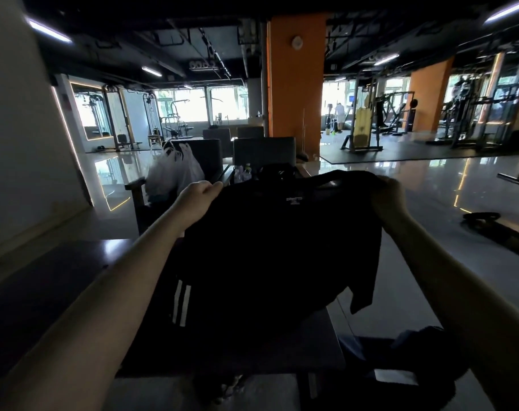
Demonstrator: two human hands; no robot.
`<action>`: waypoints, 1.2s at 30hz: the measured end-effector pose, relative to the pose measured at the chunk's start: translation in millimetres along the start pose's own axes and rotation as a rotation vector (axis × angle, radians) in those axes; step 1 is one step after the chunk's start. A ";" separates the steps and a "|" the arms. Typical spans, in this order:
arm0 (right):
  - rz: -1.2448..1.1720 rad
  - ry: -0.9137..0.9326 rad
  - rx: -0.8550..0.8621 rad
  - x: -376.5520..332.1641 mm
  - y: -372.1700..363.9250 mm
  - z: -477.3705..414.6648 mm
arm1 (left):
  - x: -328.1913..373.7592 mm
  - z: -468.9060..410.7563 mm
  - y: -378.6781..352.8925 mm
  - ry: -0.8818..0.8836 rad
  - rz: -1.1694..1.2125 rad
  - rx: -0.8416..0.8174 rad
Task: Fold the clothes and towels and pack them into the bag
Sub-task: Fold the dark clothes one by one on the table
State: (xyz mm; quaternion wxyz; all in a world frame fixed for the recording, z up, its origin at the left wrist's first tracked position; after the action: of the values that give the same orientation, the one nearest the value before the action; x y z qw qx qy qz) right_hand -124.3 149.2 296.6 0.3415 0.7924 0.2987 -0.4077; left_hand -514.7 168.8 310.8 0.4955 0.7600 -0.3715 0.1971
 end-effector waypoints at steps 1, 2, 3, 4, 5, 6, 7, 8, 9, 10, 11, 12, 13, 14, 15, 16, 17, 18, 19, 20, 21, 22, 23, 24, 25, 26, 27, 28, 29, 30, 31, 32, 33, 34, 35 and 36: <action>-0.011 0.016 0.023 -9.0 8.5 1.1 | 10.9 2.0 3.6 -0.018 -0.036 -0.067; -0.004 0.037 0.045 -18.6 17.5 2.9 | 21.1 4.7 8.4 -0.040 -0.116 -0.129; 0.018 0.066 0.067 -28.1 26.1 5.0 | 30.8 7.5 14.0 -0.060 -0.203 -0.177; 0.053 0.090 0.087 -36.2 33.8 7.7 | 39.0 9.9 20.8 -0.073 -0.265 -0.205; 0.080 0.115 0.107 -42.9 40.0 9.0 | 45.6 11.8 28.0 -0.078 -0.299 -0.218; 0.096 0.131 0.122 -48.5 44.8 9.9 | 51.5 13.1 35.9 -0.083 -0.317 -0.215; 0.114 0.150 0.131 -55.3 48.7 11.5 | 57.7 14.0 43.3 -0.097 -0.334 -0.197; 0.127 0.169 0.142 -61.8 51.6 13.1 | 63.7 15.1 50.8 -0.112 -0.356 -0.169; 0.129 0.185 0.153 -67.9 54.6 15.1 | 69.5 16.5 58.0 -0.125 -0.378 -0.138; 0.125 0.203 0.161 -74.5 57.4 17.3 | 74.7 18.4 65.1 -0.136 -0.394 -0.108; 0.119 0.223 0.174 -81.6 60.9 19.9 | 79.4 20.3 72.1 -0.140 -0.408 -0.080; 0.115 0.236 0.184 -88.4 64.6 21.7 | 82.9 22.1 79.4 -0.137 -0.417 -0.052; 0.107 0.246 0.194 -94.7 68.1 22.7 | 85.9 23.9 87.0 -0.131 -0.413 -0.022; 0.103 0.257 0.208 -101.2 71.8 23.2 | 88.8 25.8 94.4 -0.124 -0.396 0.010; 0.107 0.270 0.222 -108.0 75.2 23.8 | 92.2 27.8 101.8 -0.119 -0.373 0.043; 0.120 0.285 0.236 -115.8 78.4 25.9 | 94.9 29.4 108.8 -0.113 -0.349 0.073; 0.137 0.299 0.254 -123.0 81.0 28.1 | 97.0 30.9 115.1 -0.105 -0.328 0.101; 0.152 0.316 0.262 -129.3 82.2 30.5 | 97.8 31.7 120.9 -0.093 -0.316 0.123; 0.156 0.326 0.257 -132.7 81.3 31.6 | 97.6 32.1 125.3 -0.082 -0.312 0.138; 0.150 0.329 0.244 -133.8 78.8 32.1 | 95.7 32.1 128.2 -0.070 -0.309 0.142; 0.143 0.325 0.227 -132.6 75.4 32.2 | 92.8 32.1 129.0 -0.058 -0.307 0.138; 0.144 0.321 0.209 -129.4 70.5 31.6 | 87.5 32.0 127.7 -0.041 -0.302 0.126; 0.151 0.315 0.195 -124.3 64.4 30.2 | 81.5 32.2 124.7 -0.024 -0.298 0.109; 0.165 0.302 0.178 -117.8 57.9 29.1 | 74.3 32.0 120.3 -0.006 -0.296 0.089; 0.176 0.281 0.161 -110.5 51.2 28.2 | 66.4 31.4 115.4 0.010 -0.297 0.069; 0.182 0.254 0.143 -102.7 44.5 27.3 | 57.4 30.1 110.7 0.033 -0.292 0.051; 0.185 0.227 0.126 -93.7 37.0 25.9 | 47.1 28.6 105.6 0.060 -0.276 0.034; 0.186 0.197 0.110 -84.8 31.2 24.5 | 37.3 27.4 101.0 0.087 -0.244 0.022; 0.190 0.155 0.092 -74.1 24.1 22.7 | 26.1 25.6 95.5 0.111 -0.196 0.014; 0.192 0.120 0.075 -63.7 16.6 21.4 | 14.8 23.4 89.6 0.134 -0.147 0.013; 0.186 0.101 0.050 -54.6 8.6 20.7 | 3.7 21.7 83.5 0.154 -0.112 0.020; 0.179 0.088 0.021 -45.6 -0.6 20.1 | -8.5 19.7 77.6 0.176 -0.091 0.028; 0.169 0.071 -0.005 -37.3 -9.1 19.5 | -20.3 17.8 72.0 0.202 -0.082 0.030; 0.163 0.053 -0.020 -29.2 -16.0 19.4 | -32.3 16.0 66.7 0.229 -0.082 0.021; 0.167 0.036 -0.021 -21.9 -21.4 19.5 | -44.5 14.3 61.7 0.262 -0.092 0.001; 0.174 0.030 -0.013 -15.5 -25.7 19.5 | -55.9 12.8 57.1 0.295 -0.113 -0.024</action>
State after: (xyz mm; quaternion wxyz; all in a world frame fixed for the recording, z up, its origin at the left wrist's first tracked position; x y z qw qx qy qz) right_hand -159.8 146.0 293.7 0.3763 0.8192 0.2363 -0.3625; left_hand -595.1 164.6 302.6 0.5639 0.7367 -0.2536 0.2738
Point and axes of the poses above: each hand's wrist, its own z-axis away from the middle knuckle, its own y-axis out of the back of the hand, x = y × z, the point moved 9 cm from there along -z, towards the middle knuckle, and after that the axes turned 2 degrees about -y, right-handed, at the moved point
